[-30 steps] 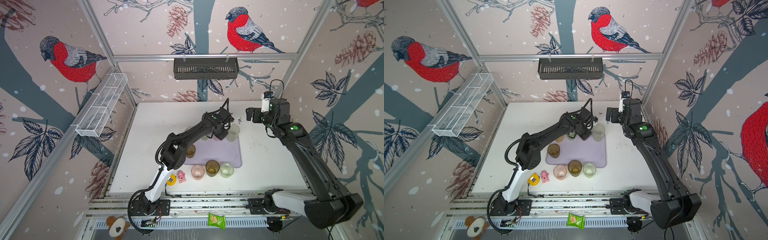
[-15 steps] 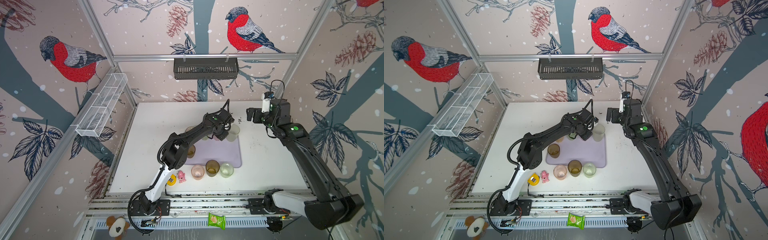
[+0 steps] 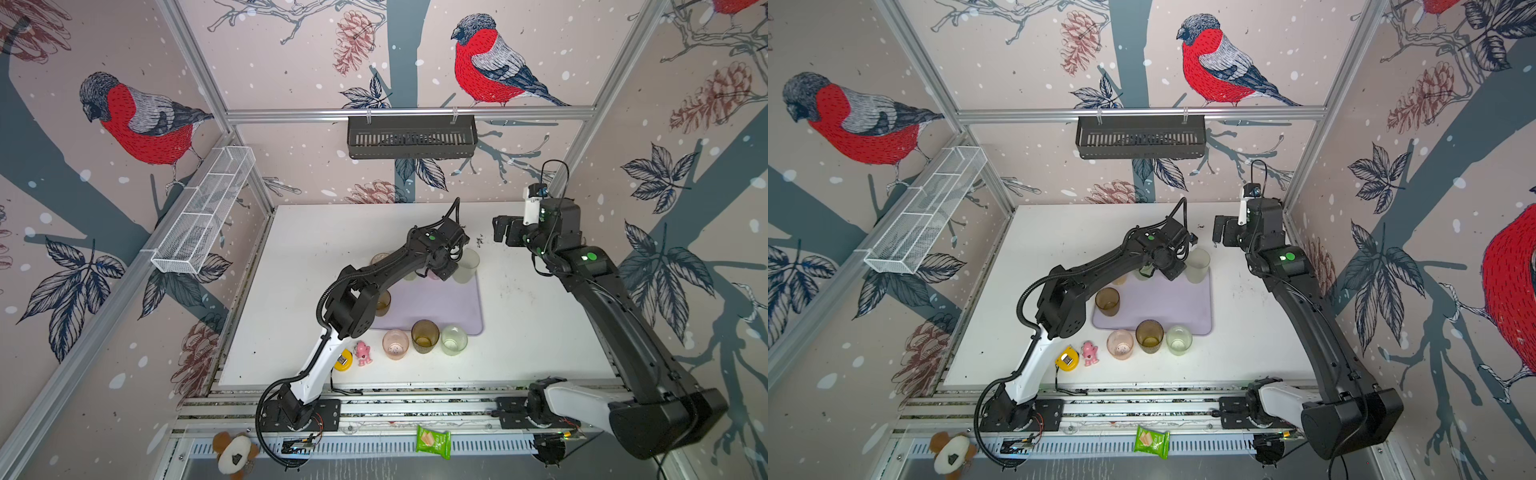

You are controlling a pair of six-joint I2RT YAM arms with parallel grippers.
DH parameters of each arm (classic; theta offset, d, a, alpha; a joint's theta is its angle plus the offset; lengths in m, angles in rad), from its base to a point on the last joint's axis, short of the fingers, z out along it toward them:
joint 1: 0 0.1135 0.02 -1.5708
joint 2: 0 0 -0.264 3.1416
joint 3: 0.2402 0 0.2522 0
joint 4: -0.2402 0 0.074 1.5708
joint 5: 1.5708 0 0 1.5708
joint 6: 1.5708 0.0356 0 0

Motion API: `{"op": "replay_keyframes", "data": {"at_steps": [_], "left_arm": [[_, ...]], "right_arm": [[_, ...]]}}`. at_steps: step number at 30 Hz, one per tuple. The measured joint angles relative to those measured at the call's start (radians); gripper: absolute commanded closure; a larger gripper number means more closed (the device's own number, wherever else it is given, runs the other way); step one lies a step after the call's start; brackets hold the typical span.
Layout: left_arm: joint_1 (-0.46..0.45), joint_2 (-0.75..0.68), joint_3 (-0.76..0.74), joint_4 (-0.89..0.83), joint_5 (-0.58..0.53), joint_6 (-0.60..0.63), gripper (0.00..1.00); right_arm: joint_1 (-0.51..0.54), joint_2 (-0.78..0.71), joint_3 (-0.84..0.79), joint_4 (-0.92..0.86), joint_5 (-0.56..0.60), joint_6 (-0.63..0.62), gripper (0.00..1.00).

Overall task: Place the glasses into the tray
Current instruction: 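Lower the pink glass onto the tray beside the pale green glass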

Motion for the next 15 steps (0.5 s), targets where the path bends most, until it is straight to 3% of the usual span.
{"op": "replay_keyframes", "data": {"at_steps": [15], "left_arm": [[0.000, 0.002, 0.000, 0.002, -0.019, -0.005, 1.00]], "right_arm": [[0.000, 0.000, 0.000, 0.001, 0.000, 0.000, 0.00]]}}
